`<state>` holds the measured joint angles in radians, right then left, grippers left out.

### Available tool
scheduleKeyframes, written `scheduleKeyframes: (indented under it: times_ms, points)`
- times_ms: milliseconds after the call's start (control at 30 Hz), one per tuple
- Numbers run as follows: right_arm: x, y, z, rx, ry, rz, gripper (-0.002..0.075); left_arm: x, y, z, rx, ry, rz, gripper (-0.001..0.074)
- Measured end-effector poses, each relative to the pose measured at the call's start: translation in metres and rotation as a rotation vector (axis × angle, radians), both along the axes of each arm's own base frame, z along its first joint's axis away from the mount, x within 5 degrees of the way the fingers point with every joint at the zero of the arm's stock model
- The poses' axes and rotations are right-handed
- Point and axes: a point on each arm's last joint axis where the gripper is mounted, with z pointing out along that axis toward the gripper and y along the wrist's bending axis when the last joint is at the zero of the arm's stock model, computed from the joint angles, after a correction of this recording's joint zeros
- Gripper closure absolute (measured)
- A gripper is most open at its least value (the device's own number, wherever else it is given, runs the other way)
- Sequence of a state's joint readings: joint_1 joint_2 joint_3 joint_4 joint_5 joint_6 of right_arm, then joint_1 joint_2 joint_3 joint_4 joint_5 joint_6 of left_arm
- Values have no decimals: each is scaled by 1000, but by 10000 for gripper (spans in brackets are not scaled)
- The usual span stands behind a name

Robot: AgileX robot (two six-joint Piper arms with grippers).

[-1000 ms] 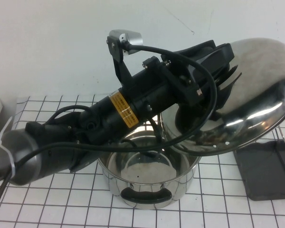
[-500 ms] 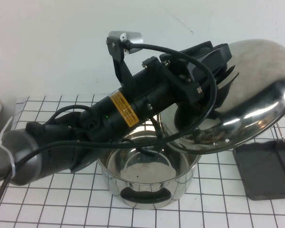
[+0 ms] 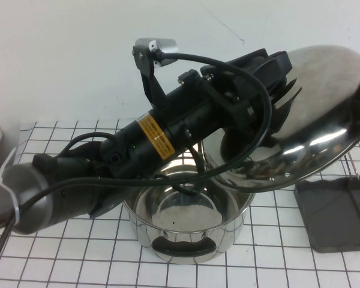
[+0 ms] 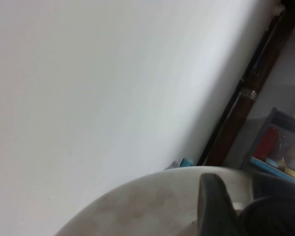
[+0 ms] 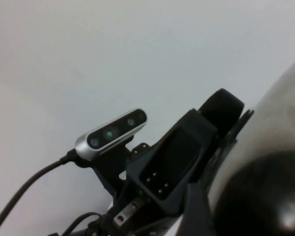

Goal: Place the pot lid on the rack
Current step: Hand over the pot lid, then place the pot lid on the pot rack

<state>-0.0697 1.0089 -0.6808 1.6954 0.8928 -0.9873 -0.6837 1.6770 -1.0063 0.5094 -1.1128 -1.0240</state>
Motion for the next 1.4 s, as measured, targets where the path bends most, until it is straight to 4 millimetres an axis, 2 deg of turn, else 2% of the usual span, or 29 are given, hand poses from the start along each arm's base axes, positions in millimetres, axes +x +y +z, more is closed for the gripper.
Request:
scheduleKeyframes:
  times_ms: [200, 267, 400, 467, 700, 733, 800, 833, 933, 1033, 1133, 1200, 1267, 1300, 1400]
  points:
    - [30, 2, 5, 25, 26, 85, 270, -1, 0, 1, -10, -6, -5, 422]
    - [34, 2, 8, 26, 22, 93, 308, -1, 0, 1, -10, -6, -5, 422]
    - [37, 3, 11, 48, 27, 112, 477, 0, 0, -1, 6, 0, 2, 422]
    - [36, 5, 11, 61, 32, 124, 515, 1, 0, -2, 18, 8, 8, 422]
    - [36, 5, 11, 32, -5, 127, 522, 1, -1, -4, 40, 15, 8, 421]
    - [36, 5, 11, 22, -15, 128, 525, 1, -1, -4, 44, 16, 9, 409]
    - [36, 5, 10, -11, -49, 131, 631, 2, -2, -6, 61, 30, 13, 339]
    - [36, 5, 10, -25, -60, 131, 658, 3, -2, -7, 68, 37, 16, 284]
    - [37, 4, 7, -79, -81, 119, 693, 3, -2, -9, 87, 49, 18, 142]
    - [37, 4, 7, -100, -115, 125, 702, 7, 2, -10, 105, 40, 24, 93]
    - [37, 4, 11, -121, -153, 125, 704, 12, 9, -11, 124, 20, 27, 83]
    - [38, 4, 16, -134, -182, 120, 704, 15, 14, -11, 136, 11, 19, 111]
    - [36, 3, 23, -160, -216, 105, 704, 17, 20, -10, 153, 10, 3, 190]
    - [35, 3, 26, -188, -233, 94, 704, 17, 24, -8, 167, 6, -7, 258]
    - [29, -1, 31, -291, -248, 36, 704, 15, 38, -1, 228, -45, -40, 526]
